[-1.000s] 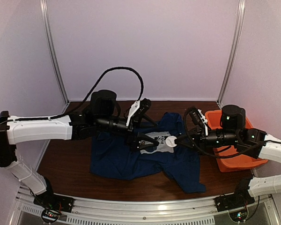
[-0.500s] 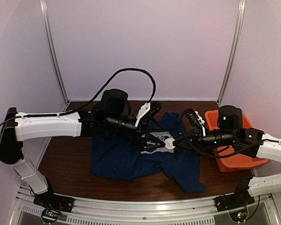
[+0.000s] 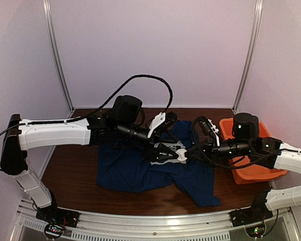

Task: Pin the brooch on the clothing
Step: Open the brooch.

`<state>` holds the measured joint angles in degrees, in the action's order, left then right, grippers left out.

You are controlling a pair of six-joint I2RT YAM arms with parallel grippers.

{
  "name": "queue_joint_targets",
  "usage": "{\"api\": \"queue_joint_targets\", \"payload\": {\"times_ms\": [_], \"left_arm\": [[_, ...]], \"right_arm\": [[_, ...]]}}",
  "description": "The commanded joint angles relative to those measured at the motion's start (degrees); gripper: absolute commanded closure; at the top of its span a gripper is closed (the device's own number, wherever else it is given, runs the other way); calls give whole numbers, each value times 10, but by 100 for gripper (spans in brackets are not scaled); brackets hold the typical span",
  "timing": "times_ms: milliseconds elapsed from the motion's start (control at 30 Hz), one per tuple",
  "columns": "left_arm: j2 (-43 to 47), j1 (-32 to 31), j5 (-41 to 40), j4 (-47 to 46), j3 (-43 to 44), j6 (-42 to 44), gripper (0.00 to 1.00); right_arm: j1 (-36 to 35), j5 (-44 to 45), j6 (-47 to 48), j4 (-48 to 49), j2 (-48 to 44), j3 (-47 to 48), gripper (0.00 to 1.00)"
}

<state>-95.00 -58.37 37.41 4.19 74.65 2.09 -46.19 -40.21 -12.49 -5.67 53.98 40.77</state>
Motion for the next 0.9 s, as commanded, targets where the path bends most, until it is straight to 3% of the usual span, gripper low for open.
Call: {"api": "queue_joint_targets", "payload": {"times_ms": [0, 533, 867], "left_arm": [[-7, -3, -6, 3, 15, 22, 27], [-9, -3, -14, 44, 35, 58, 33], [-15, -6, -24, 52, 36, 67, 32]], "right_arm": [[3, -7, -15, 7, 10, 11, 100], [3, -6, -30, -1, 6, 12, 100], [3, -9, -34, 6, 10, 12, 100]]}}
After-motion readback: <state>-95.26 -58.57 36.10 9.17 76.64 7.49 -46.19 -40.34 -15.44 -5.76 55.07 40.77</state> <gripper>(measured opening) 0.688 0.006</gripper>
